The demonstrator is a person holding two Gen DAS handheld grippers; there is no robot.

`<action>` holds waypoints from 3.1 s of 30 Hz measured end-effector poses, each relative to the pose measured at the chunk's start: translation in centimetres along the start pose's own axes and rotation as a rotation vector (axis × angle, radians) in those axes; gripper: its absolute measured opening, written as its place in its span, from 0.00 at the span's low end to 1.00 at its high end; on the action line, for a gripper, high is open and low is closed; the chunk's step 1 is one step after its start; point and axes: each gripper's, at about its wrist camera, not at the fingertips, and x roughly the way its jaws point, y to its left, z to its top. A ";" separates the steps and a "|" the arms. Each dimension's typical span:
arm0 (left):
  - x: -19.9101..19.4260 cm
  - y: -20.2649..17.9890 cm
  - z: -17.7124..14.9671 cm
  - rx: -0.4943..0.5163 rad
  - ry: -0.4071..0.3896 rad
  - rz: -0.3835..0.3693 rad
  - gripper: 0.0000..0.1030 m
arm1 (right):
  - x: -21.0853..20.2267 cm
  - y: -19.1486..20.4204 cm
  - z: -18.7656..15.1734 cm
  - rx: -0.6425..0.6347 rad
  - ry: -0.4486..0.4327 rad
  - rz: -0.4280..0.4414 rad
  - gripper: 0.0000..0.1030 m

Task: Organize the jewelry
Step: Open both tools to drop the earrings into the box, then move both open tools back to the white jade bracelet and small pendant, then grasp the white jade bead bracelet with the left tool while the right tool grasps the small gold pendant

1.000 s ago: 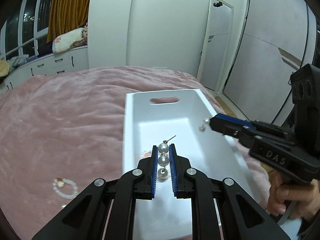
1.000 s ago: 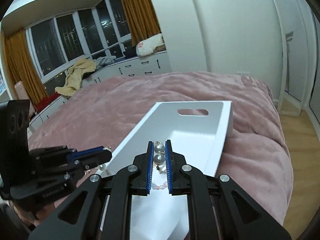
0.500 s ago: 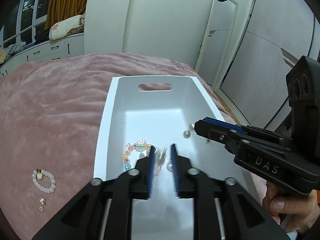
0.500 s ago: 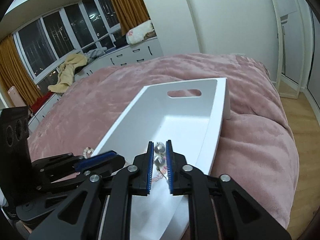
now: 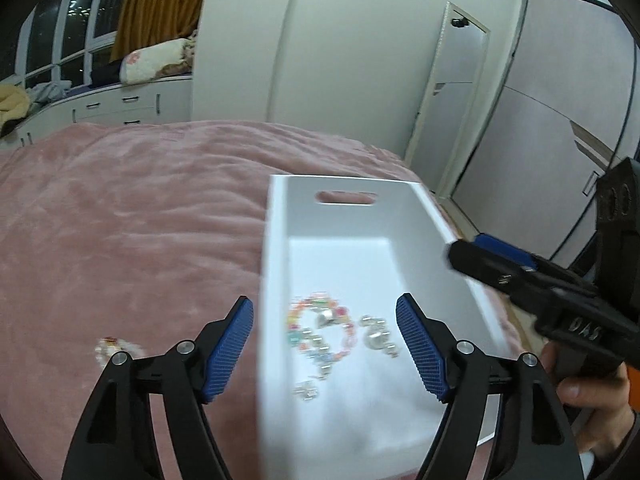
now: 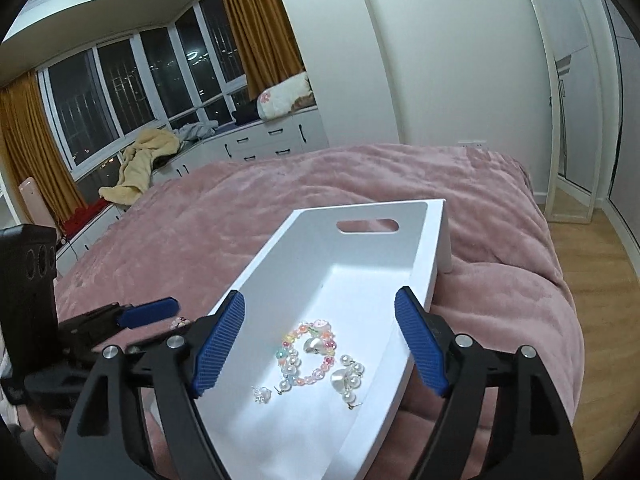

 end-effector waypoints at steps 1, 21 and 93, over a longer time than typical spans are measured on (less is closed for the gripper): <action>-0.4 0.6 0.0 -0.002 -0.002 0.012 0.74 | -0.1 0.3 0.0 -0.014 -0.006 0.009 0.75; -5.3 14.7 -1.2 -0.028 0.004 0.245 0.78 | 0.5 17.7 -4.8 -0.325 -0.020 0.281 0.82; 5.4 20.4 -6.9 -0.015 0.198 0.127 0.12 | 12.3 20.2 -14.1 -0.095 0.243 0.229 0.19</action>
